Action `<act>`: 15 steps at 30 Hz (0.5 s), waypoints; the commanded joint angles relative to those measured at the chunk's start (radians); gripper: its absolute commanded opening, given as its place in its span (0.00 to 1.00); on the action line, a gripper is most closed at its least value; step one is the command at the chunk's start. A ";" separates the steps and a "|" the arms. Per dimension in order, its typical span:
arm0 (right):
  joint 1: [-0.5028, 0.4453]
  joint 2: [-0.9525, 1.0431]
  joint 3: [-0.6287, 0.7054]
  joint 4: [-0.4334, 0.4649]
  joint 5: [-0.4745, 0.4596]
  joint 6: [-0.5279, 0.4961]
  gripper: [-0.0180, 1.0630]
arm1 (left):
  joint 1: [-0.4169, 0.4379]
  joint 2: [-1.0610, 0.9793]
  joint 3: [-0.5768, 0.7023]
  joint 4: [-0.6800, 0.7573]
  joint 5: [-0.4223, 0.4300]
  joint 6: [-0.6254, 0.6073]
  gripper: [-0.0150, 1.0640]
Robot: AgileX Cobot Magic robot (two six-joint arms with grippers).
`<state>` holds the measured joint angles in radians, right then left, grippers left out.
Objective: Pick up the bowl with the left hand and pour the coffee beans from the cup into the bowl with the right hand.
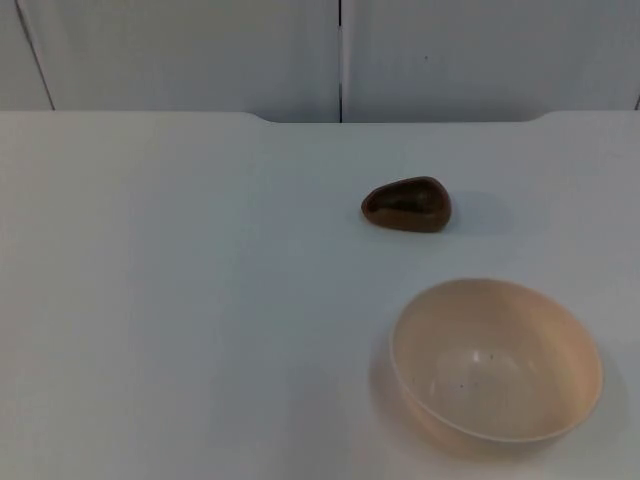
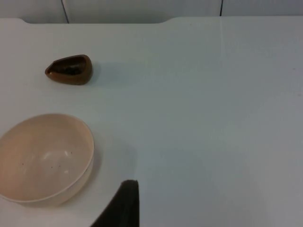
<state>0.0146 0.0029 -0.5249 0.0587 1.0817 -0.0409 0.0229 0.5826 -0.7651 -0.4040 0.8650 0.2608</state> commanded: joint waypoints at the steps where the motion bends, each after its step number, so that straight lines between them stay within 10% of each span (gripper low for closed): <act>1: -0.005 -0.003 0.010 0.000 -0.003 0.003 0.99 | 0.002 0.020 -0.012 -0.071 -0.005 0.046 0.94; 15: -0.005 -0.003 0.010 0.000 -0.003 0.003 0.99 | -0.042 0.200 -0.020 -0.257 0.020 0.185 0.91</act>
<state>0.0146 0.0029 -0.5249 0.0587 1.0817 -0.0409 -0.0109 0.7756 -0.7774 -0.6341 0.8817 0.4328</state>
